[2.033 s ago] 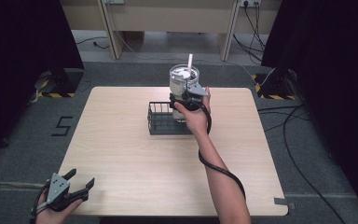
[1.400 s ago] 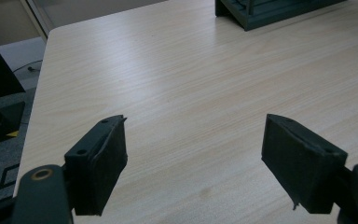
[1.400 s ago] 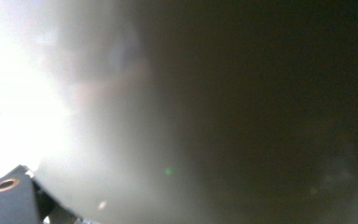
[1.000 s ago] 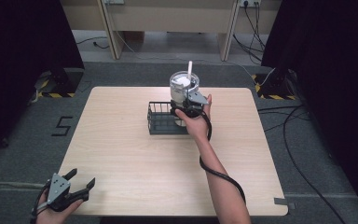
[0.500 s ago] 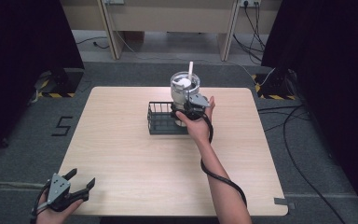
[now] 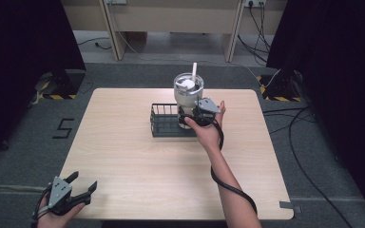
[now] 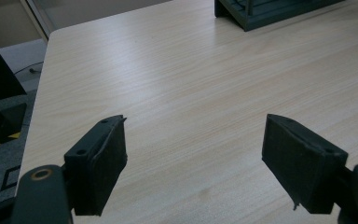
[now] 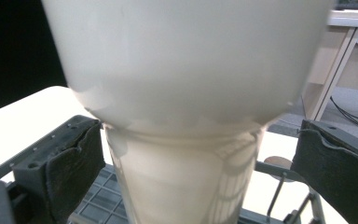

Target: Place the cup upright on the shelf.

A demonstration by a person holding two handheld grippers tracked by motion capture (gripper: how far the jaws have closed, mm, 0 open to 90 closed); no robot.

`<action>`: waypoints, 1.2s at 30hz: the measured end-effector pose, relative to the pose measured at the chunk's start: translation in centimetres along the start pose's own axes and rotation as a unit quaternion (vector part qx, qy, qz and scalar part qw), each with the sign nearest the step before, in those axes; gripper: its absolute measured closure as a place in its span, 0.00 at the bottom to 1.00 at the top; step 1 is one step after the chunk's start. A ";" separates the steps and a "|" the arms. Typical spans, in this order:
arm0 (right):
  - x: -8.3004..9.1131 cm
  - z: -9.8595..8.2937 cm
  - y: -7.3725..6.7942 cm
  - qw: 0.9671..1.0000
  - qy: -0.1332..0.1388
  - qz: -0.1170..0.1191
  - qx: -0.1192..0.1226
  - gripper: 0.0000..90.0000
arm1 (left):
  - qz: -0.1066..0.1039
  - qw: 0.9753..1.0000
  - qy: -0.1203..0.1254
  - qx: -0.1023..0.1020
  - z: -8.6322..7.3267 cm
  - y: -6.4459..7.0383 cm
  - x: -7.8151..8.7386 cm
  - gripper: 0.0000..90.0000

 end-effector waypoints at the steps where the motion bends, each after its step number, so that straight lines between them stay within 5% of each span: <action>1: 0.2 0.0 0.0 1.000 -0.001 0.000 0.000 0.02 | 0.000 1.000 0.000 0.000 0.0 0.0 0.0 0.23; 17: 3.7 -0.9 0.7 1.000 -0.005 -0.006 0.003 0.04 | 0.000 1.000 0.000 -0.001 0.0 0.1 0.0 0.23; 36: 9.3 -4.0 3.1 0.999 -0.024 -0.038 -0.006 0.06 | 0.001 1.000 0.002 -0.004 0.1 0.3 0.1 0.23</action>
Point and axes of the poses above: each handheld gripper's, and its own axes: x roughly backward along the jaws, z roughly out of its top, y roughly to its right, the point moved 5 cm from there along -x, roughly forward along the jaws, and after that the axes turned 9 degrees about z, right-handed, at the moved point
